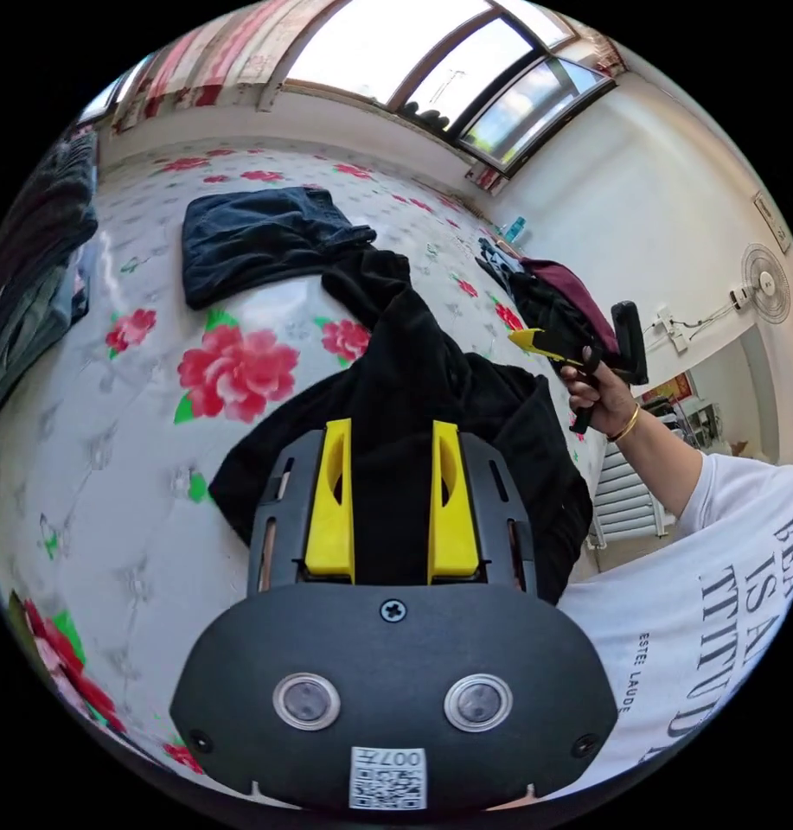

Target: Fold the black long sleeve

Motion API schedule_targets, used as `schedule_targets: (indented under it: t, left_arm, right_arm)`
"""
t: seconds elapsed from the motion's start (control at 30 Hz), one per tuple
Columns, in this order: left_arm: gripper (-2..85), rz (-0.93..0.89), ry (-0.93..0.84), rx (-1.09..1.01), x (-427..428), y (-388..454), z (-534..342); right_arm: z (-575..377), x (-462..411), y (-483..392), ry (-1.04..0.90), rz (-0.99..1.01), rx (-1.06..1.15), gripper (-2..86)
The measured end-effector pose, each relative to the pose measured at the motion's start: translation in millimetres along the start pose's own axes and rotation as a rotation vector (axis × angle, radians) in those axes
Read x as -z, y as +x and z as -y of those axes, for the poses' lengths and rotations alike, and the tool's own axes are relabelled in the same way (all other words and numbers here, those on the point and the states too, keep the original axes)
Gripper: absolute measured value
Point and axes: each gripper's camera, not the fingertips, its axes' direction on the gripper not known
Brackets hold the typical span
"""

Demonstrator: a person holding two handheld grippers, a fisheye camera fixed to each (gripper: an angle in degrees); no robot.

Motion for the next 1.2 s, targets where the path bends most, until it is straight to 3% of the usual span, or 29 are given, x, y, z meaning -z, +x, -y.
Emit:
schedule_targets:
  t: [0.23, 0.33, 0.47, 0.7, 0.9, 1.07, 1.2]
  left_arm:
    - [14.3, -0.166, -0.055, 0.015, -74.1, -63.0, 131.6]
    - [14.3, -0.267, -0.051, 0.032, -90.8, -79.3, 142.1]
    - [14.2, -0.268, -0.024, 0.03, -78.9, -92.0, 122.8]
    - [13.3, -0.273, 0.117, 0.128, 0.5, -118.0, 57.8]
    - [13.2, -0.317, 0.183, 0.1, 56.7, -86.5, 8.2]
    - [13.2, -0.337, 0.114, -0.001, 66.3, -51.3, -29.5]
    - [13.3, -0.329, -0.04, 0.022, 47.4, -54.4, -63.9]
  right_arm:
    - [119.4, -84.0, 63.3, -0.098, -0.038, -0.074, 10.4]
    - [147.5, -121.4, 90.0, -0.134, -0.013, -0.114, 9.5]
    - [160.2, -140.3, 95.6, -0.159, 0.022, -0.069, 5.0]
    - [99.7, 2.5, 15.1, 0.211, 0.288, 0.315, 0.6]
    - [-57.5, 125.5, -85.2, 0.395, 0.203, 0.549, 0.2]
    - [-177.8, 104.7, -134.0, 0.079, 0.104, 0.682, 0.7]
    - [-249.9, 20.9, -117.1, -0.352, -0.05, 0.697, 2.1]
